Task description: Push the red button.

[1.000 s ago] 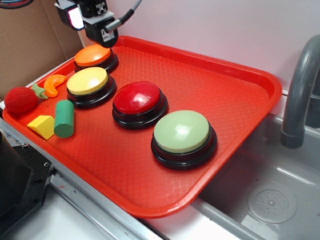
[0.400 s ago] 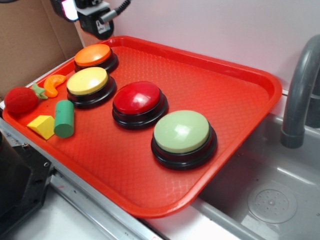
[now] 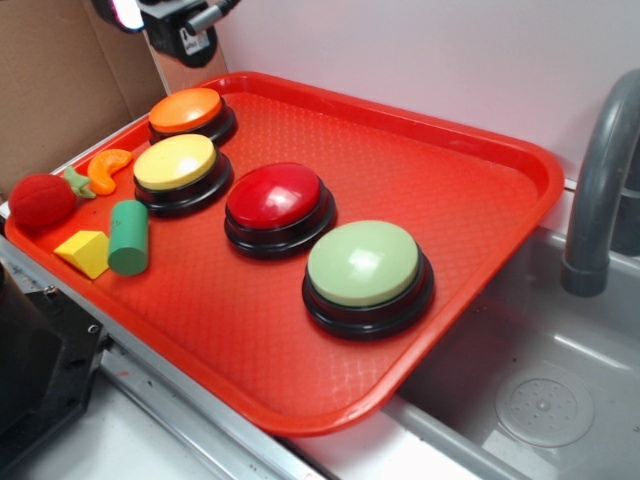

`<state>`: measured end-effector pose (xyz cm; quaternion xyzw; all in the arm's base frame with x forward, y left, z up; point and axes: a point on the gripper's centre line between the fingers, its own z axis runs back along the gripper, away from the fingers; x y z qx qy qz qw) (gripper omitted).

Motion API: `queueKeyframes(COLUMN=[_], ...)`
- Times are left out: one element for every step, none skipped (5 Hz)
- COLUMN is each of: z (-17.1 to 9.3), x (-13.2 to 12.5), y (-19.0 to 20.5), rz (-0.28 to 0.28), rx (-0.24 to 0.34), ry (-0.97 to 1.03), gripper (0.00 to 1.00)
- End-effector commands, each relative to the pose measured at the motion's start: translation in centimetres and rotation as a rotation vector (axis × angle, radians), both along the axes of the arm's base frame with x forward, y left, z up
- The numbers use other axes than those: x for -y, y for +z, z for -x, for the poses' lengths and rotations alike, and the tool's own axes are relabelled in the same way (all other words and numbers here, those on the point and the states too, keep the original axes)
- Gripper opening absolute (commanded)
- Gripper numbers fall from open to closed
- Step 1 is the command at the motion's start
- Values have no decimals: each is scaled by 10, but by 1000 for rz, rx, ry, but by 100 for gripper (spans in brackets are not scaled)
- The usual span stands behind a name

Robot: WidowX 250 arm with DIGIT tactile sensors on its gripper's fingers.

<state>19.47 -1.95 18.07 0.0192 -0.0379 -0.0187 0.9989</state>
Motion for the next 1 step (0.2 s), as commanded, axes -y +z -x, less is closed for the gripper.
queueKeyframes(z=[4], x=[-2], y=[19], rz=[18], rx=[74], ry=[19], gripper=[100])
